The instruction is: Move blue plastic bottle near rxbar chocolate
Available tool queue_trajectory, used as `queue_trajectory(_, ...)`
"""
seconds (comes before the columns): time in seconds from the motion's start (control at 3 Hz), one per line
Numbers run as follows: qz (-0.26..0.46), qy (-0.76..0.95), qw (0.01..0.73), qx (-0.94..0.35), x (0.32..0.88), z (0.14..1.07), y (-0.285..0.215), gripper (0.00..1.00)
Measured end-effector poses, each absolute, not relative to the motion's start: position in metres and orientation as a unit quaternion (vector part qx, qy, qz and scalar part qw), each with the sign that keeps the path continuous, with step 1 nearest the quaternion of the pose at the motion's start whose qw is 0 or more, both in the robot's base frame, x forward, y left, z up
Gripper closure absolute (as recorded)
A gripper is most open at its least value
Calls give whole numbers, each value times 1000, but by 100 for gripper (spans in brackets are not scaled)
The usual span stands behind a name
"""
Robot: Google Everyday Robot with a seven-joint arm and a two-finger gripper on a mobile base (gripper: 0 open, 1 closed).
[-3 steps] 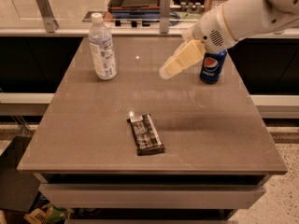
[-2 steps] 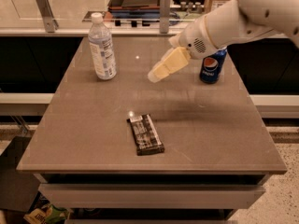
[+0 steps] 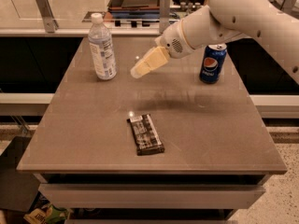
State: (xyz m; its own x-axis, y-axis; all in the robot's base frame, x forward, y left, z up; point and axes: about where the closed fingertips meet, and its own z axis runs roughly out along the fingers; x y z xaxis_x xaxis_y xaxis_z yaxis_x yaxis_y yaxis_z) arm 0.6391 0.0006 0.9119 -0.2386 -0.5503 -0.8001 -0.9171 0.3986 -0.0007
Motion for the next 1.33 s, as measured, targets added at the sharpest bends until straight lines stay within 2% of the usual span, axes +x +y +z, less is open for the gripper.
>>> queue_trajectory(0.67,290,746,413,-434,650,904,27,0)
queue_trajectory(1.33,310,694,465,-453,668,898,49,0)
